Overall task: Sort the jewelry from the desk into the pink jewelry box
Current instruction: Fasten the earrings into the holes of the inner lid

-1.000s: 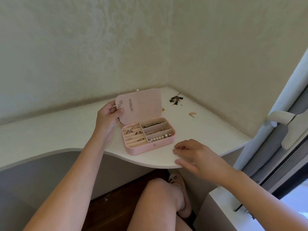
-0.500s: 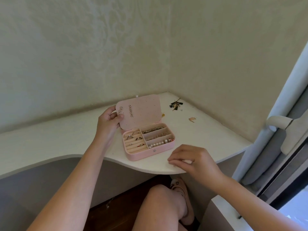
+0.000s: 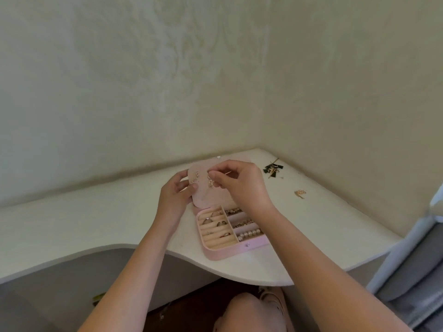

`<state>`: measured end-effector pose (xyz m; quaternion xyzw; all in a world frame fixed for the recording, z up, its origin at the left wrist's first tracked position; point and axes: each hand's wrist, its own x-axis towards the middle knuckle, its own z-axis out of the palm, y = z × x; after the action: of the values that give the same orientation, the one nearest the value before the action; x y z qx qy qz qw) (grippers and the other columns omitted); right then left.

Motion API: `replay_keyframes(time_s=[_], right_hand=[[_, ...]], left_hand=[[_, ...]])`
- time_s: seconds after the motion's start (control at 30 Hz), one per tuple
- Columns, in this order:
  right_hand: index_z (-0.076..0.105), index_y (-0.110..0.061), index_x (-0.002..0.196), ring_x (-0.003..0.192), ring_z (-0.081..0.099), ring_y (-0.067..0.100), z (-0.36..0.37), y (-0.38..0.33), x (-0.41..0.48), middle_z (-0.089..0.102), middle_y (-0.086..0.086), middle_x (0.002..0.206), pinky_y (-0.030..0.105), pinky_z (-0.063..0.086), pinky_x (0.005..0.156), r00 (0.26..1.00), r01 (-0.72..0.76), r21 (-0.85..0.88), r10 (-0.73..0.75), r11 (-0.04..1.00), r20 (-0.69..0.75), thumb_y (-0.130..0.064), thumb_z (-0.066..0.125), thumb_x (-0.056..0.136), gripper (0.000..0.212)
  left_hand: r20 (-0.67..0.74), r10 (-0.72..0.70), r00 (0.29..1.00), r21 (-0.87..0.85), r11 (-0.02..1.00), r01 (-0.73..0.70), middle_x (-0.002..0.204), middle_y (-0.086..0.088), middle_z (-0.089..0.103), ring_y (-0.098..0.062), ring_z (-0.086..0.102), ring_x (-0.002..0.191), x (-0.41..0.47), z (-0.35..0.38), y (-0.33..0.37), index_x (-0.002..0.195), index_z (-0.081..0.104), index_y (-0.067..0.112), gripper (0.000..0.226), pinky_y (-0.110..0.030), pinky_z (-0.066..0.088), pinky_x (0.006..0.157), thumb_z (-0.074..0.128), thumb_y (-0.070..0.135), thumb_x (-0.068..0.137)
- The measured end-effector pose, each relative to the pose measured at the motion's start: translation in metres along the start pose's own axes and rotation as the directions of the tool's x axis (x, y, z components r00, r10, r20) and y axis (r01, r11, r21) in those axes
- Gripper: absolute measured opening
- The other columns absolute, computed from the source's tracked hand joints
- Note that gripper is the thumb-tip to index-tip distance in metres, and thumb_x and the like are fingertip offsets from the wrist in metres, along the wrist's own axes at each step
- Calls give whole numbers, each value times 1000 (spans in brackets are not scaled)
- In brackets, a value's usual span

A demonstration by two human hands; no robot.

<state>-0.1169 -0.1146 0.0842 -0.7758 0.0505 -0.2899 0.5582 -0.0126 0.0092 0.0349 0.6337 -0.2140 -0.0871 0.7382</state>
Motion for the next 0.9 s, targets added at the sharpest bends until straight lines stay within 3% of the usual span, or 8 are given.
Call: replay_keyframes(time_s=[0.07, 0.3, 0.5, 0.67, 0.8, 0.9], right_hand=[[74, -20, 81, 66, 65, 9, 10, 9, 10, 70, -5, 70, 29, 56, 72, 999, -44, -43, 43, 998, -29, -17, 71, 82, 4], [67, -20, 73, 64, 63, 10, 30, 26, 20, 67, -1, 69, 19, 53, 66, 987, -134, -85, 125, 987, -98, -10, 73, 78, 12], [70, -17, 77, 75, 67, 15, 40, 33, 21, 70, -2, 72, 36, 55, 78, 987, -125, -148, 107, 981, -121, -13, 69, 81, 6], [68, -17, 77, 69, 64, 11, 46, 32, 19, 66, -8, 67, 27, 53, 72, 986, -96, -193, 66, 977, -153, -14, 68, 82, 6], [69, -15, 76, 62, 57, 0, 48, 34, 19, 62, -13, 64, 13, 46, 63, 985, -70, -256, 26, 964, -172, -14, 68, 81, 5], [68, -11, 76, 63, 57, 4, 50, 36, 17, 63, -10, 66, 14, 45, 61, 985, -48, -312, -6, 949, -171, -16, 68, 80, 7]], left_hand=[[8, -1, 1000, -7, 1000, 1, 96, -10, 73, -25, 69, 90, 1, -1, -1, 111, 61, 17, 30, -37, 56, 78, 55, -3, 89], [43, 7, 999, -30, 1000, -6, 93, -7, 73, -20, 70, 83, 5, -3, -3, 108, 63, 19, 31, -28, 56, 70, 56, -3, 88], [47, 14, 999, -35, 999, -13, 95, -12, 72, -21, 69, 83, 5, -4, -3, 114, 62, 11, 32, -29, 57, 71, 54, -6, 88], [48, 32, 998, -50, 998, -29, 93, -11, 72, -19, 70, 81, 3, -4, -3, 114, 62, 10, 32, -27, 56, 69, 54, -6, 88], [46, 29, 999, -72, 997, -25, 92, -9, 72, -17, 70, 80, 2, -3, -2, 112, 62, 11, 30, -26, 57, 68, 54, -6, 89], [49, 27, 998, -91, 996, -22, 90, -8, 73, -19, 70, 80, 1, -3, -1, 111, 63, 12, 28, -27, 57, 68, 57, -4, 88]])
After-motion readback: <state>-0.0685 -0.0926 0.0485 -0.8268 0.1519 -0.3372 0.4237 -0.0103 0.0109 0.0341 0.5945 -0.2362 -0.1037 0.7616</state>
